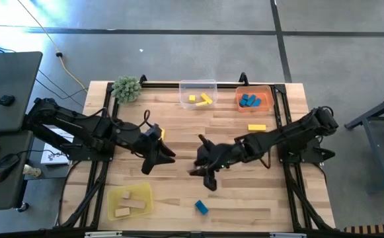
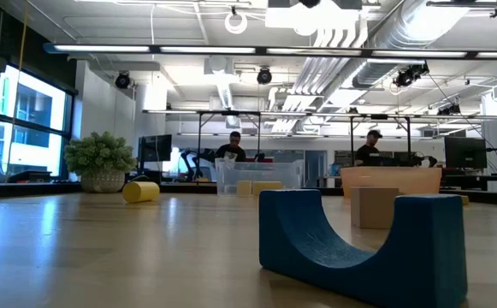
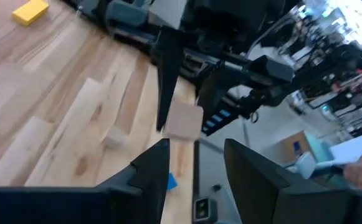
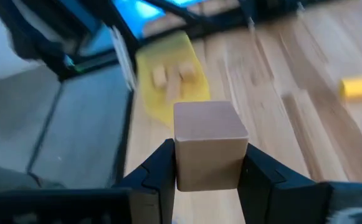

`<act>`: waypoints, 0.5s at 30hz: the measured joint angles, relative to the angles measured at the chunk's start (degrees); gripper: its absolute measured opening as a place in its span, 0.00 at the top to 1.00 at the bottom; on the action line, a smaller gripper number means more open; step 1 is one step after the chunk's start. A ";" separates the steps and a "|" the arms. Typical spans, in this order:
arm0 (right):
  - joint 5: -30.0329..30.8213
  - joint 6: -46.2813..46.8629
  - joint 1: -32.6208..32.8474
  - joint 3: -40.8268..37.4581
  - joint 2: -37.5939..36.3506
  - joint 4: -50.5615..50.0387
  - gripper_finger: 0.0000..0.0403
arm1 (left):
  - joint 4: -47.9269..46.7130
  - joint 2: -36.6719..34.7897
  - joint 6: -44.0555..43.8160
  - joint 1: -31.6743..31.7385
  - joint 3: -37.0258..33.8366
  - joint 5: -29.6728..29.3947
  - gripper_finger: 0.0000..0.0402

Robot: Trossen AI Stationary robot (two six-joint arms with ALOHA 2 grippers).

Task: Sort & place blocks by color
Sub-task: Put the brown block into the yellow bin

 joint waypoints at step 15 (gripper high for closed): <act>-1.59 3.57 -2.76 0.00 0.00 12.54 0.74 | 3.77 0.00 1.26 0.04 0.00 -2.82 0.65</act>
